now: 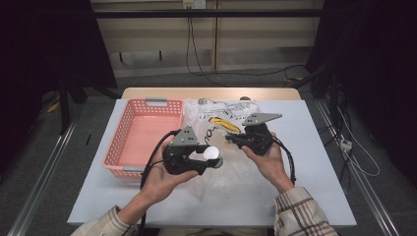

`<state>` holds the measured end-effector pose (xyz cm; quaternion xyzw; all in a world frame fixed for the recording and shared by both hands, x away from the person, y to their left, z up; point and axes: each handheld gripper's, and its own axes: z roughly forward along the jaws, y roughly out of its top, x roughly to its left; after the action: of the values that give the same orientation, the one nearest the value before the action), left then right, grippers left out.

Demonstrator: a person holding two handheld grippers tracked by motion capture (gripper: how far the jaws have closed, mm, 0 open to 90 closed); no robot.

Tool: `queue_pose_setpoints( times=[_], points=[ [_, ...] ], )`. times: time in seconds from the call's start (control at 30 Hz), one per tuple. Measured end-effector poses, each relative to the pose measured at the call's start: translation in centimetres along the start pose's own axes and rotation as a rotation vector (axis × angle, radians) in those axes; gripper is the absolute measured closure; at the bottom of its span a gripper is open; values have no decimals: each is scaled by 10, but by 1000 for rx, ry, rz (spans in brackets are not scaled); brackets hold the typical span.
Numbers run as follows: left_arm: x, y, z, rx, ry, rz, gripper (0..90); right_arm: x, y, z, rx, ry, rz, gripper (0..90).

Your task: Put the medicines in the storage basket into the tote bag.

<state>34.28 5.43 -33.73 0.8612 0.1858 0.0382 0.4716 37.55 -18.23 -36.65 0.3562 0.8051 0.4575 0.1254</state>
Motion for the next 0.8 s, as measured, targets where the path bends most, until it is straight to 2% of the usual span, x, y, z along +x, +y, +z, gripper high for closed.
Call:
queue_pose_setpoints(
  times=[0.17,0.47,0.57,0.7,0.8],
  points=[
    [-2,5,22,20,-14,11,512,0,-1,1,7,-5,-1,900],
    [3,2,43,35,-22,-8,511,-1,-1,1,10,-10,4,900],
    [5,-3,54,61,-25,-27,511,0,-2,1,12,-9,2,900],
    [11,-8,72,114,2,-24,511,0,-2,2,14,-8,-3,900],
    [13,-10,78,133,14,-25,511,0,-2,2,16,-7,-4,900]
  ],
)
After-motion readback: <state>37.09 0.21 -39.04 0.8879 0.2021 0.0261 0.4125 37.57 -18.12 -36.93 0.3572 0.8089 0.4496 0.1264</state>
